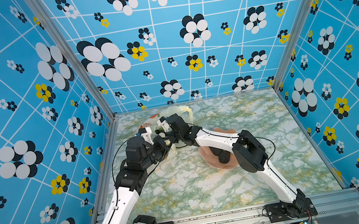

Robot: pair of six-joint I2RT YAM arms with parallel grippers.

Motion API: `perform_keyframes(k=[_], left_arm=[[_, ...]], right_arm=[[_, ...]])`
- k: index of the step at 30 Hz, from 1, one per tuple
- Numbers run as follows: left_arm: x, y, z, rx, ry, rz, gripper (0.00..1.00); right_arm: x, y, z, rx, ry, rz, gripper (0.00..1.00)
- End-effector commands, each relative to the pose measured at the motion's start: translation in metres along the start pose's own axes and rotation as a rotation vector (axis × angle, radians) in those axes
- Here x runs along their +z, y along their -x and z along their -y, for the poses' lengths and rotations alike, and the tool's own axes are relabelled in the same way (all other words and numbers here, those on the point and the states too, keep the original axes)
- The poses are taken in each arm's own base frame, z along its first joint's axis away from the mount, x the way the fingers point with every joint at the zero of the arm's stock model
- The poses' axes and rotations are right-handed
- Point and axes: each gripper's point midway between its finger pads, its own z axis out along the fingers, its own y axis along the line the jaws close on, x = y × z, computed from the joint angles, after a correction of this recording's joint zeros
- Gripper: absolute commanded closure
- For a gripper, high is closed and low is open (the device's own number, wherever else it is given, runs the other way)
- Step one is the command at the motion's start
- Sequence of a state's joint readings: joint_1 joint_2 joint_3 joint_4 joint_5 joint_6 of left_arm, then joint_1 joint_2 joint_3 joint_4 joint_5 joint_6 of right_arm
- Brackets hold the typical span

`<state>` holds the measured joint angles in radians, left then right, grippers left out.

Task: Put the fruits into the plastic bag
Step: 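Push the right gripper with the grapes down into the bag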

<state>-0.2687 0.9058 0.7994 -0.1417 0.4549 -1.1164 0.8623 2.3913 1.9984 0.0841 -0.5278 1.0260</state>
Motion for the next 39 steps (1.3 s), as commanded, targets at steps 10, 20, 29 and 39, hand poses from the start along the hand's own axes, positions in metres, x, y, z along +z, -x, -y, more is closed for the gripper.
perform_keyframes(k=[10, 20, 29, 39], left_arm=[[-0.024, 0.018, -0.015, -0.017, 0.043, 0.091, 1.00], [-0.020, 0.023, -0.019, -0.029, 0.061, 0.104, 1.00], [-0.017, 0.026, -0.016, -0.042, 0.045, 0.112, 1.00], [-0.032, 0.029, -0.011, -0.029, 0.062, 0.151, 1.00]], right_arm=[[-0.079, 0.027, -0.018, -0.101, -0.195, 0.044, 0.01], [-0.116, 0.026, 0.001, -0.104, -0.372, -0.062, 0.00], [-0.077, 0.025, 0.013, -0.415, -0.411, -0.129, 0.00], [-0.058, 0.017, 0.007, -1.247, -0.435, -0.092, 0.01]])
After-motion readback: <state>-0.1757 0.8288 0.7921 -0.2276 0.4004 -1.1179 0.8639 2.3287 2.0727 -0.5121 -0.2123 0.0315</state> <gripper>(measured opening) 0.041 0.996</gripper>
